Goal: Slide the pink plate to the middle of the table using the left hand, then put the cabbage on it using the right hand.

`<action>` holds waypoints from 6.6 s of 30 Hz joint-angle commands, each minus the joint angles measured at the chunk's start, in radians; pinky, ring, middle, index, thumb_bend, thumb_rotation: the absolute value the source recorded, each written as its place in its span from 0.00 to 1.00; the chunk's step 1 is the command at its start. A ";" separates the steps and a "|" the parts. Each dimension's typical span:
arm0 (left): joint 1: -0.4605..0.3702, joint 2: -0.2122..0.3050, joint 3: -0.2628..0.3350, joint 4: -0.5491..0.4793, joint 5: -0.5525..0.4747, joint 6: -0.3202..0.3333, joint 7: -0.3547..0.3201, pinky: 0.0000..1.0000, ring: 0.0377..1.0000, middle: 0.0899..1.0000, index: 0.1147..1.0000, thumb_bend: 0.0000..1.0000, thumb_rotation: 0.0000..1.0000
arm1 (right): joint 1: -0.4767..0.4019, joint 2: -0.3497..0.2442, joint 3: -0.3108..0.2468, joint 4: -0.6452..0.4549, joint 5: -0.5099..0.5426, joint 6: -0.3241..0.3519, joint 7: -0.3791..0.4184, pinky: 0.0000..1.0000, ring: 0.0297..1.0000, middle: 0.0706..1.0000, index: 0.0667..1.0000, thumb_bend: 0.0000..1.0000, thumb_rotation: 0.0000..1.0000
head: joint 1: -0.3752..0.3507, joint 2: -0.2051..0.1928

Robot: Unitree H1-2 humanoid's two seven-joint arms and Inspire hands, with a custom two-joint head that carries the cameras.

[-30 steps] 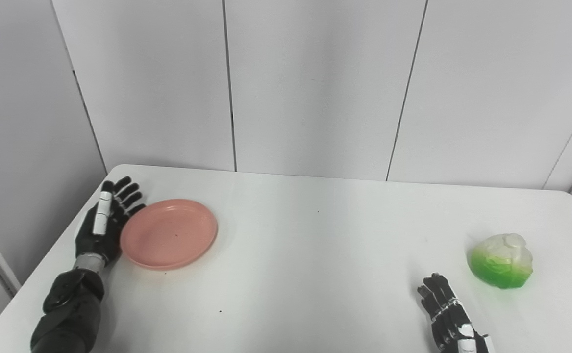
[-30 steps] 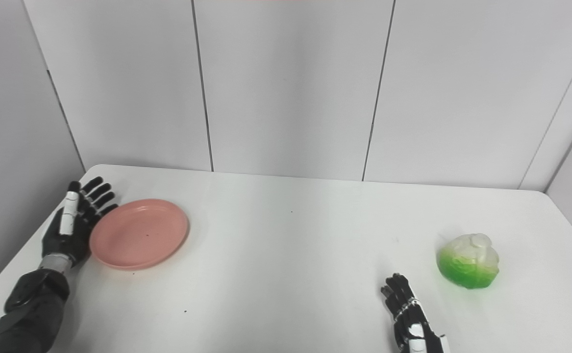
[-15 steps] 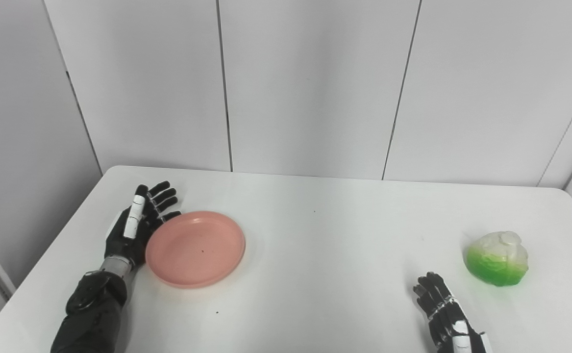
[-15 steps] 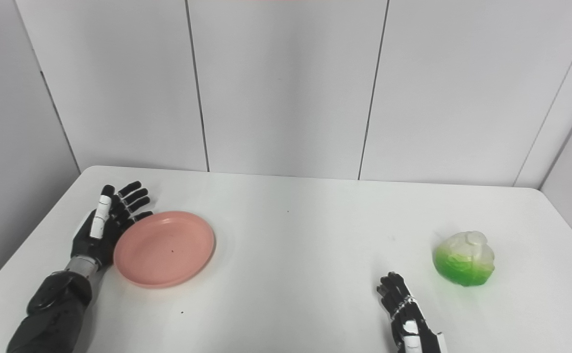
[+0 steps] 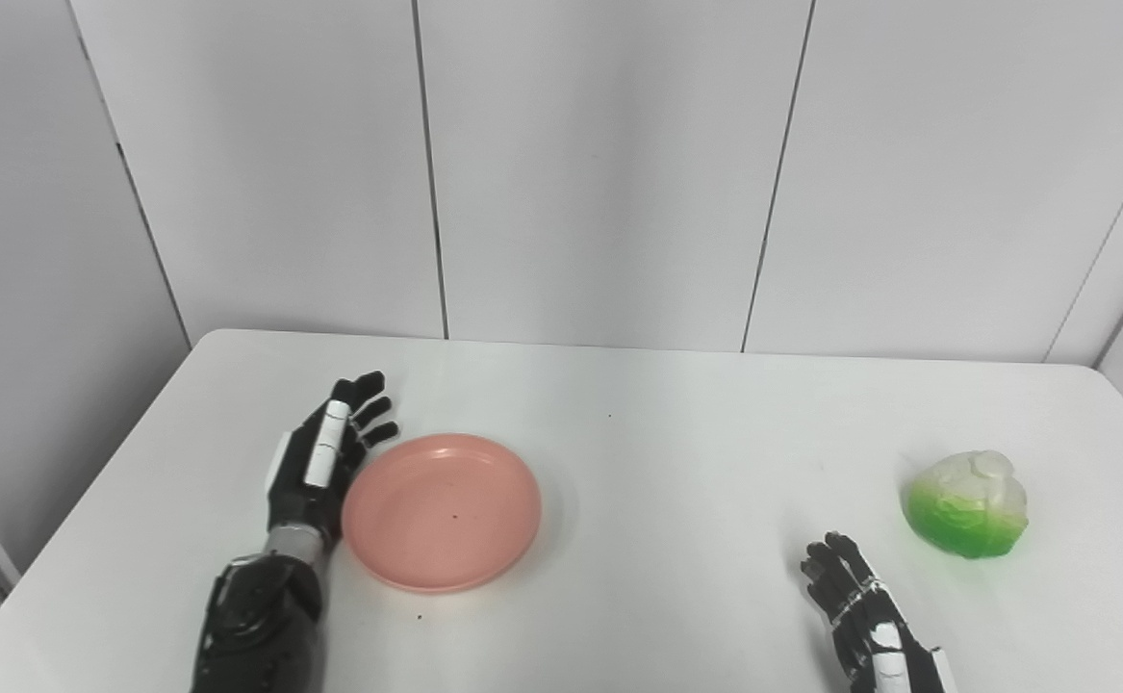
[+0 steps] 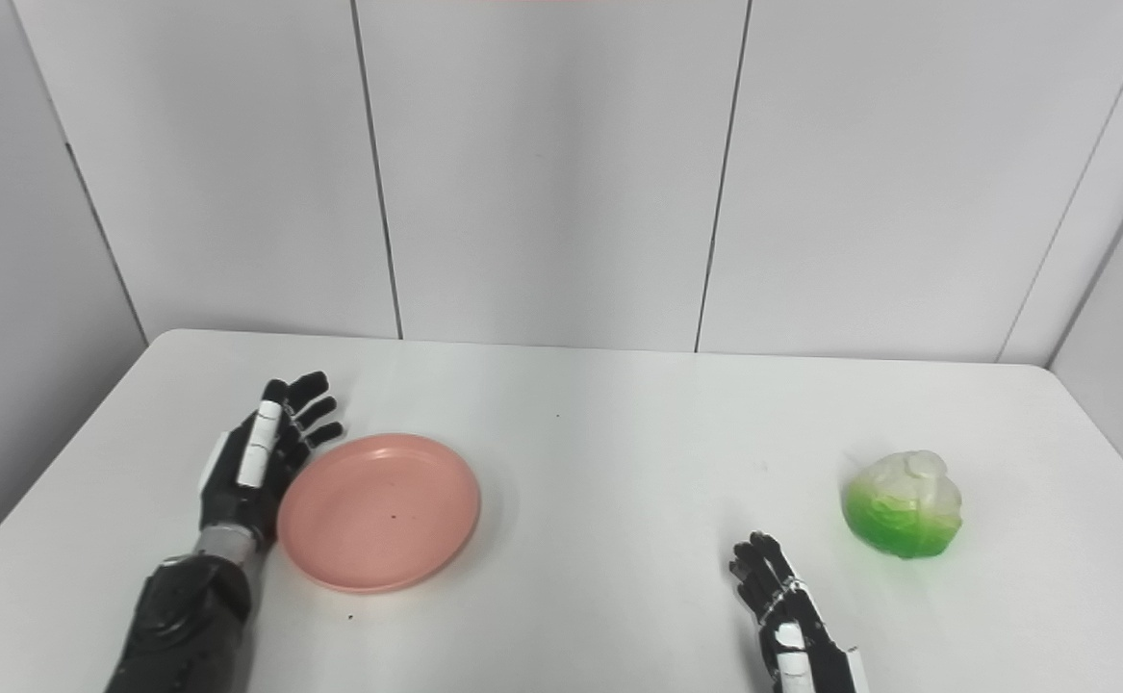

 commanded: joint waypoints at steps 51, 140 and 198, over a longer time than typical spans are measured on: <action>0.134 -0.239 -0.135 -0.163 0.050 0.056 0.063 0.90 0.88 0.89 0.63 0.75 0.84 | 0.031 0.047 0.134 -0.095 -0.302 0.005 -0.200 0.92 0.98 0.98 0.95 0.90 0.79 | -0.289 0.019; 0.120 -0.187 -0.114 -0.152 0.016 0.081 0.015 0.86 0.87 0.83 0.60 0.76 0.80 | -0.533 -0.503 0.006 0.441 -0.551 0.112 -0.202 0.79 0.95 0.99 0.95 1.00 0.53 | -0.284 0.019; 0.122 -0.203 -0.121 -0.187 0.027 0.126 0.039 0.81 0.84 0.81 0.59 0.80 0.77 | -0.569 -0.488 0.082 0.083 -0.579 0.376 -0.031 0.34 0.43 0.53 0.46 0.53 0.14 | -0.244 0.045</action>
